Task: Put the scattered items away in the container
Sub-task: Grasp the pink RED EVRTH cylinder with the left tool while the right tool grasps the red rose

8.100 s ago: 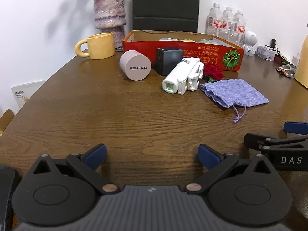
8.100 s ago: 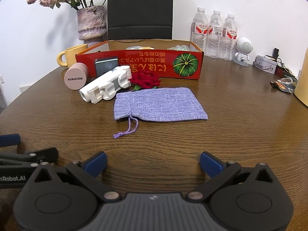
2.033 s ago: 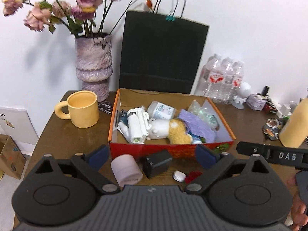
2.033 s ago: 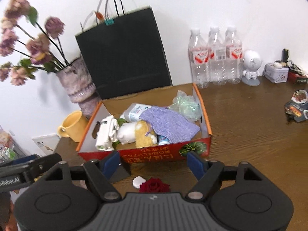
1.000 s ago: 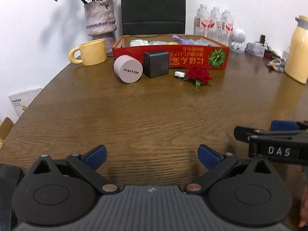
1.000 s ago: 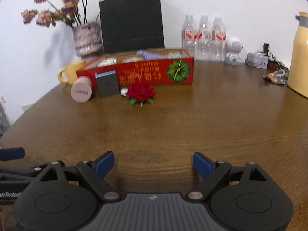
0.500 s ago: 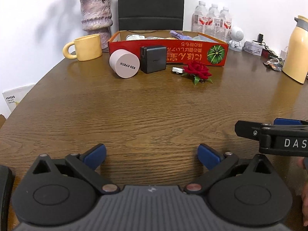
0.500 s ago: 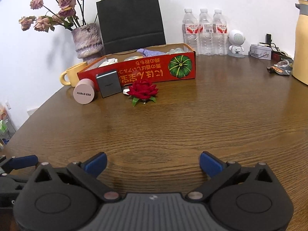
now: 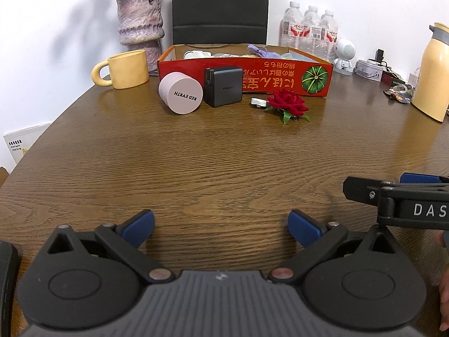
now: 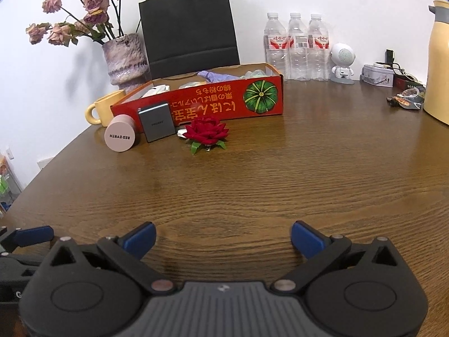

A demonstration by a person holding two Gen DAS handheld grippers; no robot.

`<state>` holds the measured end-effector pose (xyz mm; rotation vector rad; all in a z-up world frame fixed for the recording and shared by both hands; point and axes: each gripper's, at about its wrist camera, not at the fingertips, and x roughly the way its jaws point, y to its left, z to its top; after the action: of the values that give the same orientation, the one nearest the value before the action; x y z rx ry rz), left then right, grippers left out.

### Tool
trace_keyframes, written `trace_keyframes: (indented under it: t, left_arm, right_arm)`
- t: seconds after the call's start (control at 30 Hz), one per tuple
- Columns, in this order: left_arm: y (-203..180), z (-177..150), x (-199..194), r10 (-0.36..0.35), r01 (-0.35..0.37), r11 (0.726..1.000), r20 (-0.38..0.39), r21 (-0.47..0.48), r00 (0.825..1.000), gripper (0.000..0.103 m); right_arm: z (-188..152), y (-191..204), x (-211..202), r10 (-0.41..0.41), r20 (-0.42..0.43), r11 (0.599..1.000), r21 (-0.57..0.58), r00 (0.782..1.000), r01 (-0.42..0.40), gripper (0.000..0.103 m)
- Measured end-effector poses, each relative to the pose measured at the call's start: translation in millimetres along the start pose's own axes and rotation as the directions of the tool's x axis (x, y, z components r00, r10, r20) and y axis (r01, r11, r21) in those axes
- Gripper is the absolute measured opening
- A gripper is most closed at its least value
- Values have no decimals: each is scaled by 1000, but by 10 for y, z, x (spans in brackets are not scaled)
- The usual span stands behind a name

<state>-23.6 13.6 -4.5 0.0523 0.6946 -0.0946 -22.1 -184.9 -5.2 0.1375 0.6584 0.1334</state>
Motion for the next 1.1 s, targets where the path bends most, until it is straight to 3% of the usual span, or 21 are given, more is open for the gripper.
trace_keyframes:
  t: [0.27,0.33,0.43,0.53,0.67,0.77,0.87,0.93,1.0,1.1]
  left_arm:
    - [7,90,11,0,0,1000,-7,-13,1000,103]
    - [49,221,26,-20,20,1000,2,-19,1000,103]
    - [201,543,69,15,-10,996,59,-87,998,103]
    - [328,929,269,11,-2,995,81,-104,997,103]
    - [395,1323,763,128,-122,989,68,-87,989,103]
    - [413,1443,1093,87,-82,991,42,-103,995,103]
    - [451,1453,1231,95,-90,989,46,-114,994,103]
    - [490,1445,1262,82,-76,991,51,-114,995,95]
    - [540,1442,1280,48,-44,994,39,-103,998,75]
    - [612,1413,1290,27,-25,995,27,-96,999,62]
  right_arm:
    - [31,22,46,7,-9,1000,-24,1000,-7,103]
    - [121,-64,52,37,-36,999,28,999,-36,103]
    - [355,-258,54,94,-85,986,148,992,-80,103]
    - [658,-405,51,106,-81,975,206,991,-87,103]
    - [1088,-357,250,26,-18,991,131,999,-24,103]
    - [1291,-271,558,43,-19,995,96,999,-41,103]
    - [1411,-142,900,84,-60,995,58,995,-81,100]
    - [1447,-36,1086,100,-85,995,21,991,-98,97]
    - [1420,86,1230,109,-121,993,-33,987,-113,93]
    - [1355,203,1381,93,-161,989,-102,983,-110,76]
